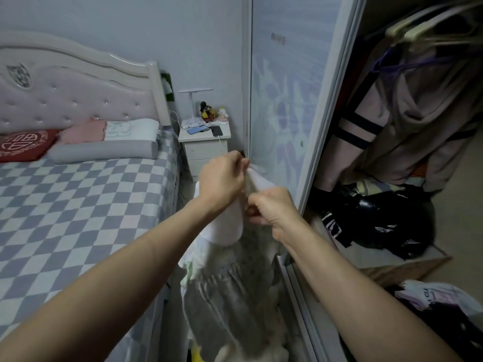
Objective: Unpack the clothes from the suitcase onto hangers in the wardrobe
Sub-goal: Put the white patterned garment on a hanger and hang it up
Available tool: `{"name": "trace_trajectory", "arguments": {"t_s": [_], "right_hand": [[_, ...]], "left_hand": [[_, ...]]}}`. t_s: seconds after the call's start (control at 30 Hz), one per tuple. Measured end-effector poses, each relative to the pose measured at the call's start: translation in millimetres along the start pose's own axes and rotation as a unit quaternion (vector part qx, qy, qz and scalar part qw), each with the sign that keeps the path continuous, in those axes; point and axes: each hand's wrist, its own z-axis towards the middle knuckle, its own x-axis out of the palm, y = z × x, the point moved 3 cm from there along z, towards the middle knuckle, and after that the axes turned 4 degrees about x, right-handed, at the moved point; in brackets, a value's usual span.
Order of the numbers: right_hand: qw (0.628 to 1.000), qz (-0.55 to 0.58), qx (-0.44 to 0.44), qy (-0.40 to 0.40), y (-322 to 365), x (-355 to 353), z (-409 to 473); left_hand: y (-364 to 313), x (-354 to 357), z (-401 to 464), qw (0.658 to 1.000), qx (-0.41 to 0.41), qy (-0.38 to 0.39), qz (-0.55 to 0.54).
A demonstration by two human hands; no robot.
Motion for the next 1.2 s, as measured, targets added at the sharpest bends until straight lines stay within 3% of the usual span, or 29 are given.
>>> {"name": "trace_trajectory", "arguments": {"t_s": [0.33,0.5,0.6,0.67,0.73,0.83,0.87,0.93,1.03,1.1,1.2], "right_hand": [[0.981,-0.136,0.117,-0.068,-102.5,-29.8,14.5],[0.969,-0.192,0.122,-0.092,-129.0,-48.2,23.4],[0.943,-0.281,0.135,-0.119,-139.1,-68.6,17.2],[0.944,-0.270,0.152,-0.116,-137.0,-85.9,9.3],[0.951,-0.258,0.091,-0.142,-109.3,-104.3,2.4],[0.945,-0.140,-0.134,-0.264,-27.2,-129.5,-17.3],[0.936,-0.113,-0.191,-0.274,0.4,-134.6,-22.9],[0.943,-0.135,-0.223,-0.207,40.8,-133.2,-29.1],[0.972,-0.215,-0.074,-0.065,46.9,-122.9,-25.7],[0.957,-0.283,0.050,-0.039,28.2,-128.7,-23.0],[0.919,-0.372,0.131,0.010,-1.9,-141.9,-27.8]], "left_hand": [[18.3,-7.2,21.9,0.999,-0.031,-0.021,0.018],[4.7,-1.2,16.0,1.000,0.012,-0.022,-0.014],[-8.6,1.5,14.6,0.998,0.028,-0.043,-0.047],[-17.6,0.6,17.1,0.996,0.044,-0.043,-0.065],[-28.2,3.8,17.8,0.992,0.085,-0.023,-0.092],[-52.2,13.3,7.8,0.978,0.179,0.031,-0.105],[-60.8,18.3,2.3,0.970,0.214,0.055,-0.098],[-78.7,28.0,-8.2,0.950,0.289,0.086,-0.087],[-98.6,36.5,-18.6,0.916,0.369,0.109,-0.112],[-102.8,40.9,-23.5,0.900,0.401,0.122,-0.119],[-105.0,45.9,-30.1,0.881,0.443,0.129,-0.103]]}}
